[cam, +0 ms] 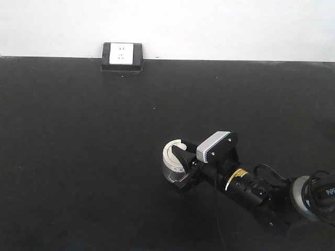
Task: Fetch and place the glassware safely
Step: 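Open the right gripper to release the jar lid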
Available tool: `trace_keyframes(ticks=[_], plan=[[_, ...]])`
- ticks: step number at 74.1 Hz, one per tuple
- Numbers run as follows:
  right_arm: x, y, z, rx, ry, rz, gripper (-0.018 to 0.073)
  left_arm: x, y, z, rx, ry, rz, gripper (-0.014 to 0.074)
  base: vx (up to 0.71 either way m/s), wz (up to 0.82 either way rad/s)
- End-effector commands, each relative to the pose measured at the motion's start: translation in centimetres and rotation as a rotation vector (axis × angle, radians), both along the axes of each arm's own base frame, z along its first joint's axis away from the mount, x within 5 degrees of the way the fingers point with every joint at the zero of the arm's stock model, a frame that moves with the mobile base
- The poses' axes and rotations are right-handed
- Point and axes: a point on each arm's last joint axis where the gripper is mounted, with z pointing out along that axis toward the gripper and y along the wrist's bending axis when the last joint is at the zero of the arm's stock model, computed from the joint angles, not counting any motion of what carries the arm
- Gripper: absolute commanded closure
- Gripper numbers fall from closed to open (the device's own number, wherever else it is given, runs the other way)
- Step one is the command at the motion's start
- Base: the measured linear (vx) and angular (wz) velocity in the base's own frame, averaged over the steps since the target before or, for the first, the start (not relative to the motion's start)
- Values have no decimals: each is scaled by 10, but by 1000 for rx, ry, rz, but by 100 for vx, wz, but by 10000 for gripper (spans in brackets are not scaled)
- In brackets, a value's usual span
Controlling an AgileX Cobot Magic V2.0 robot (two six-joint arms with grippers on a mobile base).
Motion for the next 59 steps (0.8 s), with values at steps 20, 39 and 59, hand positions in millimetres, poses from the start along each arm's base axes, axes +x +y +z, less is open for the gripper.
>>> trace_keyframes(ticks=[20, 39, 59], plan=[[4, 2, 21, 71, -104, 1, 355, 1, -1, 15, -11, -79, -9, 603, 0, 0], [3, 1, 31, 87, -127, 3, 118, 1, -1, 15, -11, -79, -9, 603, 0, 0], [-6, -3, 61, 117, -174, -1, 53, 1, -1, 15, -11, -79, -9, 603, 0, 0]])
